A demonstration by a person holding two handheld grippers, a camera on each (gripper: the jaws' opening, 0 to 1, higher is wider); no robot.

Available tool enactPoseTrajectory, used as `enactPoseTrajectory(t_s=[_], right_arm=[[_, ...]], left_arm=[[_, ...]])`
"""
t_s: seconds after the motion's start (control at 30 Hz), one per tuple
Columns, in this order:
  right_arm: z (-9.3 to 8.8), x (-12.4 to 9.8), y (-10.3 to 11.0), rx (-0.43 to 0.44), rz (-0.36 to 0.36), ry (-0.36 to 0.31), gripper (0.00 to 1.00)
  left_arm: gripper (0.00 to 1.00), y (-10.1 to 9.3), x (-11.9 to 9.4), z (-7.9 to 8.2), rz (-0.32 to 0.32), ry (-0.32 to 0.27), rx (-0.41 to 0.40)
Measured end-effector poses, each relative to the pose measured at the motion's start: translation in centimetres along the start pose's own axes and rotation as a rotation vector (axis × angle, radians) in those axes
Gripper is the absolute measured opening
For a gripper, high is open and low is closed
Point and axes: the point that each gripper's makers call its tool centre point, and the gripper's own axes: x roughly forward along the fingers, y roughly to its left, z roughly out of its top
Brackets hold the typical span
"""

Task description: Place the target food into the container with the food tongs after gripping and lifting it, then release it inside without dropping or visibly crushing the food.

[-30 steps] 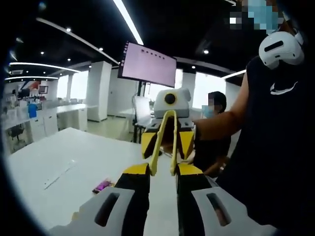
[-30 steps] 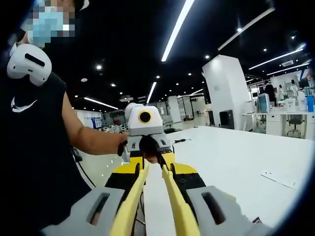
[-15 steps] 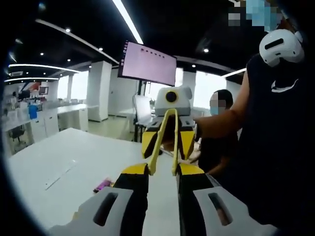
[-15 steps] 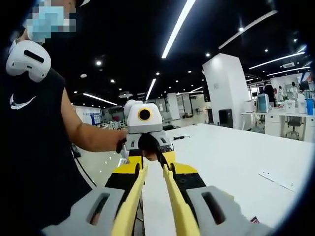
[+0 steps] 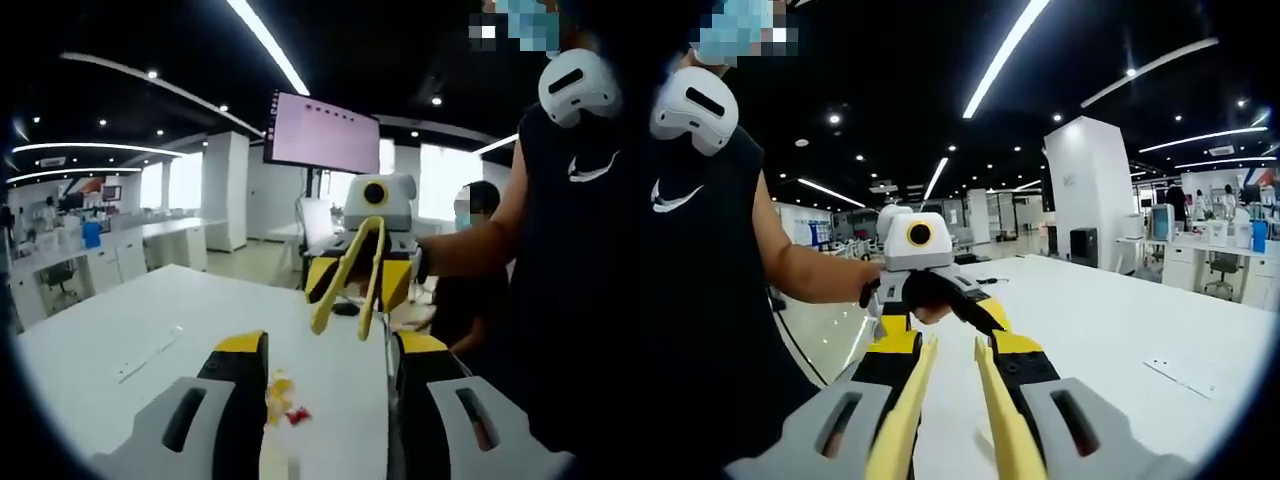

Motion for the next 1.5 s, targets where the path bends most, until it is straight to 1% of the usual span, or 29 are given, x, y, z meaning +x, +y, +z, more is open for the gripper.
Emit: enactPoseTrajectory(t_s=[0.07,0.1,0.17,0.23,0.33,0.4,0.5,0.6,0.63,0.67,0.77,0.8,0.83,0.87,0.93,1.1,1.2,1.37,1.43,1.5], right_arm=[[-0.3,-0.2,-0.4,-0.008,-0.021,0.013,0.26],[-0.3,-0.3,-0.5,-0.009,-0.026,0.016,0.26],[-0.5,-0.6,-1.0,-0.022,-0.044,0.021,0.26],[-0.7,-0.9,-1.5,-0.038,-0.059,0.03,0.26],[-0.7,-1.6,-2.2,-0.042,-0.079,0.04,0.26],[-0.7,-2.0,-2.6,-0.052,-0.097,0.046,0.25],[-1.0,-2.7,-3.5,-0.067,-0.153,0.069,0.25],[-1.1,-3.2,-3.8,-0.064,-0.175,0.064,0.25],[-1.3,-3.5,-4.0,-0.06,-0.187,0.065,0.25],[-1.4,-3.7,-4.2,-0.059,-0.2,0.069,0.25],[-2.1,-4.2,-4.8,-0.066,-0.231,0.1,0.25],[-2.4,-4.4,-5.1,-0.07,-0.244,0.107,0.25],[-2.6,-4.6,-5.4,-0.069,-0.256,0.112,0.25],[-2.7,-4.7,-5.6,-0.067,-0.264,0.115,0.26],[-2.8,-5.1,-6.0,-0.07,-0.288,0.119,0.26],[-3.8,-6.0,-6.6,-0.082,-0.313,0.135,0.25],[-4.6,-6.4,-6.7,-0.089,-0.323,0.151,0.25],[-5.8,-7.2,-7.2,-0.097,-0.341,0.174,0.25],[-6.3,-7.7,-7.6,-0.084,-0.359,0.19,0.25],[-6.8,-8.2,-7.8,-0.086,-0.377,0.193,0.25]], left_arm=[[0.59,0.7,-0.5,-0.7,0.043,0.017,-0.019],[0.63,1.0,-0.9,-1.2,0.065,0.033,-0.016],[0.67,1.2,-1.4,-1.6,0.078,0.037,-0.012],[0.71,1.8,-2.1,-2.1,0.112,0.031,-0.022],[0.76,3.2,-3.1,-3.0,0.194,0.037,-0.032],[0.81,4.1,-3.7,-3.1,0.244,0.031,-0.02],[0.89,4.9,-4.7,-3.8,0.296,0.042,-0.023],[0.97,5.5,-5.8,-4.5,0.345,0.034,-0.025],[0.99,5.8,-6.5,-5.1,0.38,0.047,-0.015],[0.99,5.9,-7.1,-5.6,0.401,0.059,-0.002],[0.99,5.8,-8.3,-6.3,0.425,0.044,-0.006],[0.99,5.8,-8.7,-6.6,0.429,0.031,-0.02],[0.99,5.8,-8.8,-6.7,0.43,0.031,-0.026],[0.99,5.9,-9.2,-7.3,0.439,0.04,-0.041],[0.99,6.1,-9.5,-8.1,0.453,0.061,-0.044],[0.99,6.3,-9.4,-8.6,0.468,0.065,-0.047],[0.99,6.0,-9.1,-9.1,0.461,0.069,-0.039],[0.99,5.4,-8.6,-10.2,0.45,0.065,-0.015],[0.99,5.4,-8.9,-10.9,0.462,0.081,-0.008],[0.99,5.6,-9.4,-11.6,0.476,0.09,-0.023]])
